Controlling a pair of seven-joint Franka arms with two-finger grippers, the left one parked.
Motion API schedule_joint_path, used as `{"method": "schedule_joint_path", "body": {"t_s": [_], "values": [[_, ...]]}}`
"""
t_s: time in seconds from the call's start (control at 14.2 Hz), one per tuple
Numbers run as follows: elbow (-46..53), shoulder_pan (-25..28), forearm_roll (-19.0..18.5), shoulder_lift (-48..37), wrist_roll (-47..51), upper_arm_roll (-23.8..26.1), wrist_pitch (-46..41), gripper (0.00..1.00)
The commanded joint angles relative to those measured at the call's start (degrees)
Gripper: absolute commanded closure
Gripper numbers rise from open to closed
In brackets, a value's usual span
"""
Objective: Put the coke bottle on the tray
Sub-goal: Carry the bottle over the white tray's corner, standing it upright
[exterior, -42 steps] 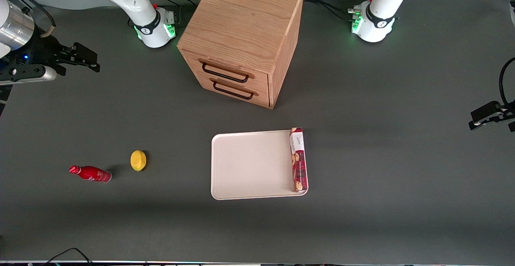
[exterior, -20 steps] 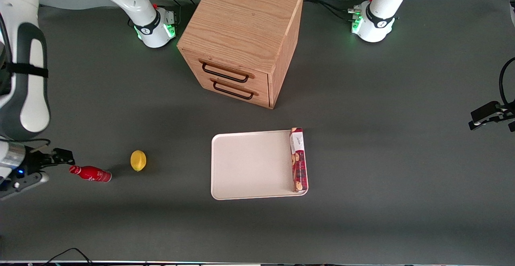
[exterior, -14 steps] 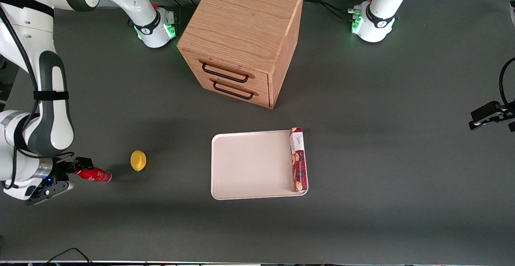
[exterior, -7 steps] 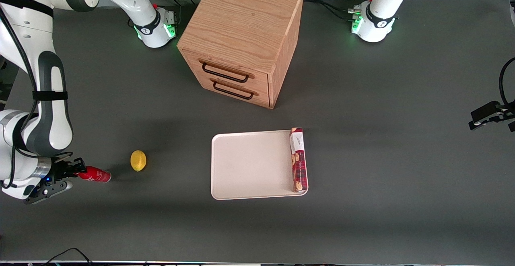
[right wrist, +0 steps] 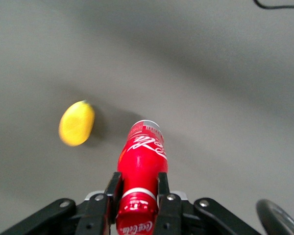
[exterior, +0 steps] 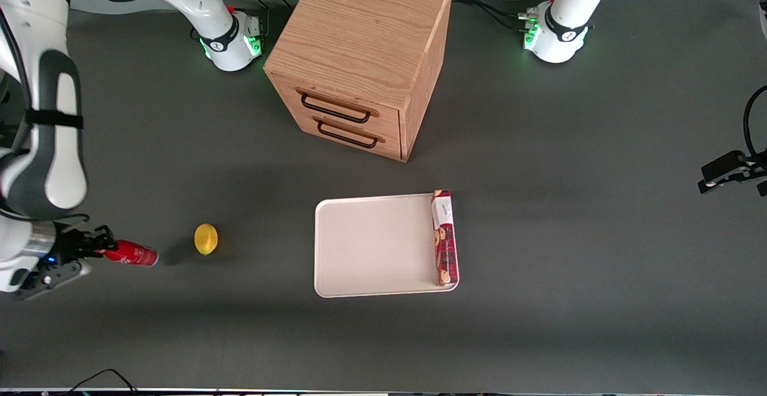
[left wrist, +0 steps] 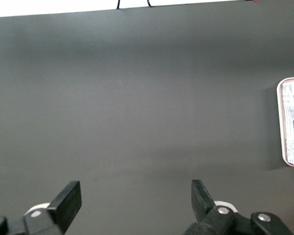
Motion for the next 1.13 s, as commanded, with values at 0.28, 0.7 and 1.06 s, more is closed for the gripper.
{"method": "schedule_joint_path", "body": {"t_s": [0.28,0.7,1.06], "values": [[12.68,0.86,-4.94,-10.68,23.64,13.69,-26.65,1.00],[14.56,0.95,-5.47,-5.07,66.18,35.58,-23.28,1.00],[8.51,3.15,-12.40,4.43,85.29,44.30,-7.30,1.00]]}}
